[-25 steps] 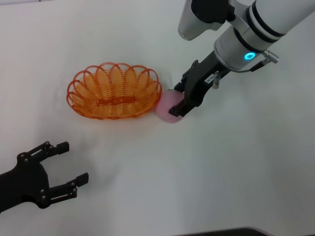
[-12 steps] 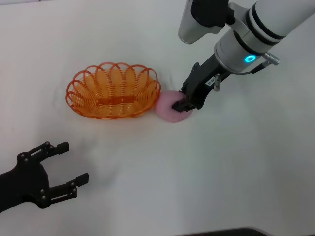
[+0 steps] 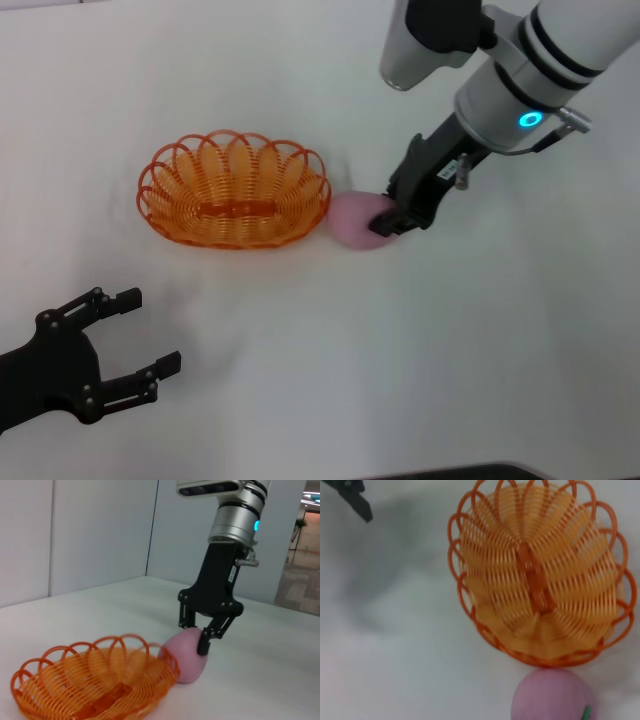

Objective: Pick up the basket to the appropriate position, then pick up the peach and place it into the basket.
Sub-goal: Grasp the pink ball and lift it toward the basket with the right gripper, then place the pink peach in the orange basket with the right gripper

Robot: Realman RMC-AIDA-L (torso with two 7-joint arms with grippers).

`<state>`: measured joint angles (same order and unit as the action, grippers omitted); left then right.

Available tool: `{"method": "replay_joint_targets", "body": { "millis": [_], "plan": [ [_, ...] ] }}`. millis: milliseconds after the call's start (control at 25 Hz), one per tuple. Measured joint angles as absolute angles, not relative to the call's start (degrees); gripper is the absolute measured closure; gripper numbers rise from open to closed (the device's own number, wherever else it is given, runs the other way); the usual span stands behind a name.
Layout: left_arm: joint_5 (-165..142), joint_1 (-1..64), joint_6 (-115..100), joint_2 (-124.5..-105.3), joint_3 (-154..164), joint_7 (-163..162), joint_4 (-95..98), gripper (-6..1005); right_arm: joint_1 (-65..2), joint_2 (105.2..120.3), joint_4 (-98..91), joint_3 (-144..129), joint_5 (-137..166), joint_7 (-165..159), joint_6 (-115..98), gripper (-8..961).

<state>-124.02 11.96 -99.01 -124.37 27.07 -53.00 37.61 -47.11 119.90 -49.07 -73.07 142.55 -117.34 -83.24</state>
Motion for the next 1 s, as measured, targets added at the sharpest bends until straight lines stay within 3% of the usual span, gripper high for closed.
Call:
{"method": "replay_joint_targets", "body": {
  "millis": [520,1000],
  "plan": [
    [-123.56,12.01,-99.09,-124.45,27.07,-53.09,37.53,127,-42.48,119.69,-56.17,-67.53,144.02,-115.02,-90.95,716],
    [-123.3,12.33,-99.23,-124.37,26.87,-53.76,37.44,127,-42.1,119.5,-58.04,-56.91,138.05,-106.43,-99.17,723]
  ]
}}
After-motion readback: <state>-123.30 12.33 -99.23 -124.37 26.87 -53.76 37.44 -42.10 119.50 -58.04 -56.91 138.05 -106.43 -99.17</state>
